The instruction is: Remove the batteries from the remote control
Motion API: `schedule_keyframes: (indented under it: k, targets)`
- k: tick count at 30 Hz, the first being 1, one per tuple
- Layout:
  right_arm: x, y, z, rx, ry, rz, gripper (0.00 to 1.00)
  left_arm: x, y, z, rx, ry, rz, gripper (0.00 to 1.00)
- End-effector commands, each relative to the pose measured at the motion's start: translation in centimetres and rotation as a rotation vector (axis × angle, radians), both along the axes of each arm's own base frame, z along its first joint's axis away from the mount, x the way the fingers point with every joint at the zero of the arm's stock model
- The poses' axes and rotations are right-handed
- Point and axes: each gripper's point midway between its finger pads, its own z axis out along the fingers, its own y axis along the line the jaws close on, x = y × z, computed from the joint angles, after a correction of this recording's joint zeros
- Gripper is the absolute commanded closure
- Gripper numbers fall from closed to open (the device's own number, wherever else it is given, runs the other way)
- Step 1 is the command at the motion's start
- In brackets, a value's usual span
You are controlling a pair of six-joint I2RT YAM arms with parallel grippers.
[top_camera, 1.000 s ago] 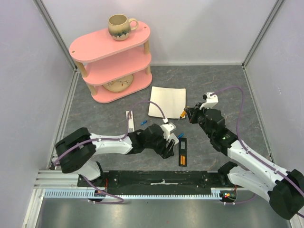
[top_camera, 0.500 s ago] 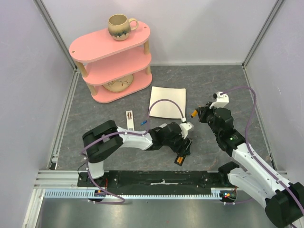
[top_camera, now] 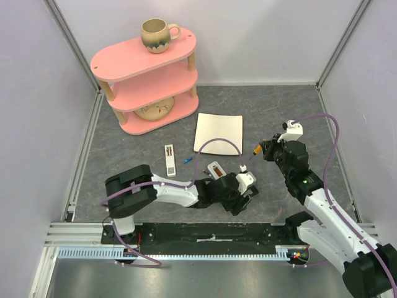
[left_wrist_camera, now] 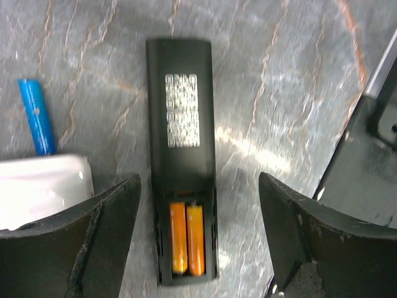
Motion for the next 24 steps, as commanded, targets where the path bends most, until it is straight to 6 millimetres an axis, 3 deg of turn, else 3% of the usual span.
schedule_keyframes:
  k: [1, 7, 15, 16, 20, 24]
  targets:
    - [-0.2, 0.4, 0.0, 0.003, -0.011, 0.037, 1.0, -0.3, 3.9, -1.7, 0.128, -0.114, 0.018, 0.16]
    - [-0.6, 0.9, -0.2, 0.011, -0.009, 0.07, 1.0, -2.3, 8.1, -4.7, 0.273, -0.127, 0.086, 0.22]
    - [-1.2, 1.4, -0.2, 0.016, -0.013, 0.111, 1.0, -3.3, 12.2, -8.1, 0.429, -0.072, 0.177, 0.44]
    - [-1.2, 1.4, -0.3, 0.016, -0.012, 0.111, 1.0, -3.3, 12.5, -8.2, 0.435, -0.07, 0.186, 0.46]
    - [-1.4, 1.6, -0.5, 0.019, -0.009, 0.122, 1.0, -2.4, 12.6, -7.8, 0.424, -0.088, 0.218, 0.71]
    - [-1.5, 1.7, -0.6, 0.024, -0.014, 0.134, 1.0, -0.8, 11.1, -6.9, 0.37, -0.105, 0.215, 0.75]
